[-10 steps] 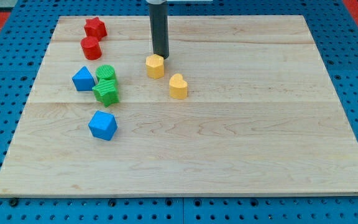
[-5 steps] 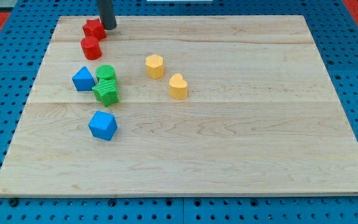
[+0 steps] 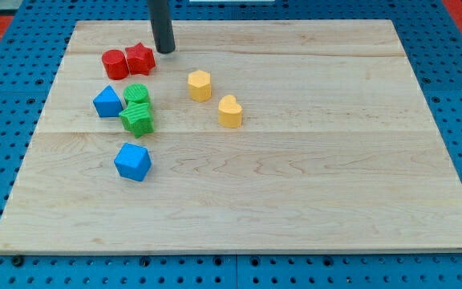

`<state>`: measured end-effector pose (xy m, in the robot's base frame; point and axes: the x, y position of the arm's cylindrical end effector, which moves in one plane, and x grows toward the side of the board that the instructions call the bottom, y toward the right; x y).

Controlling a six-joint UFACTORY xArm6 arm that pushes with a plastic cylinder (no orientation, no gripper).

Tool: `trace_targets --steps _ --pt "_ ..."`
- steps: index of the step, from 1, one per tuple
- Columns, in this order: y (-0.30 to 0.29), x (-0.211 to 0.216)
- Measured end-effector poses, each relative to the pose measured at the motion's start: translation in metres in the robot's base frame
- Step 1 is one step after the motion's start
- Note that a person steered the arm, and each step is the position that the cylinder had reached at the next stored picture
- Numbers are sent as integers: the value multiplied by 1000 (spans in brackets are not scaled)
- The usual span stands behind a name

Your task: Push the red star towards left side of yellow hexagon

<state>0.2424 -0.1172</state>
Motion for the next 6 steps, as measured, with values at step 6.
trace_targets --steps 6 --pt "-10 87"
